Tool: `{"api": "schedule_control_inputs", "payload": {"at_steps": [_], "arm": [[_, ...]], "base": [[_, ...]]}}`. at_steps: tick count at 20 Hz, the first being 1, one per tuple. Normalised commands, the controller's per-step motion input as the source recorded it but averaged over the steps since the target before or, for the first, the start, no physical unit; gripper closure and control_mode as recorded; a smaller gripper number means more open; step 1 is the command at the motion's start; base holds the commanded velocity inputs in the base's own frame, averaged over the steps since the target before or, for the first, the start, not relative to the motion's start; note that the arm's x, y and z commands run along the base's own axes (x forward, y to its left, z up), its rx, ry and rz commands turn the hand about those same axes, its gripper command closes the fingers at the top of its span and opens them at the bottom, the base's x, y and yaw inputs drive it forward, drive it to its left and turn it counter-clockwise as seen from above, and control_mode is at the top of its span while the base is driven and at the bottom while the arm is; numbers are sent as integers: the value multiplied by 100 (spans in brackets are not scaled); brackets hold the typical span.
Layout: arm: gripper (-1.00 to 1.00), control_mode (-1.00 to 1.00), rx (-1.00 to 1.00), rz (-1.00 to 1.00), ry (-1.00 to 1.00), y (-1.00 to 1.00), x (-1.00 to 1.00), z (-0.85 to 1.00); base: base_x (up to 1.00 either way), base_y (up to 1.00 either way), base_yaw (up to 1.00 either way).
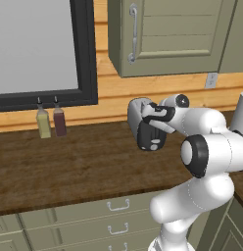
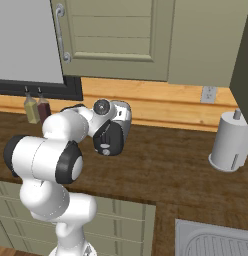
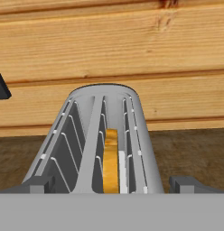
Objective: Start the toaster. Once the lever pops up, take the bread to the plate on the dining counter.
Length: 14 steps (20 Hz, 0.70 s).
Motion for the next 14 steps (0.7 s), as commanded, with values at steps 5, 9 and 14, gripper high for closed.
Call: {"api": "schedule_control_inputs", "payload": {"at_steps": [5,9,14], "arm": [[-100,-100,0,0,0,0,0,0],[-100,-100,0,0,0,0,0,0],[-100,-100,0,0,0,0,0,0]], "base": [[0,0,0],[0,0,0],[0,0,0]]}}
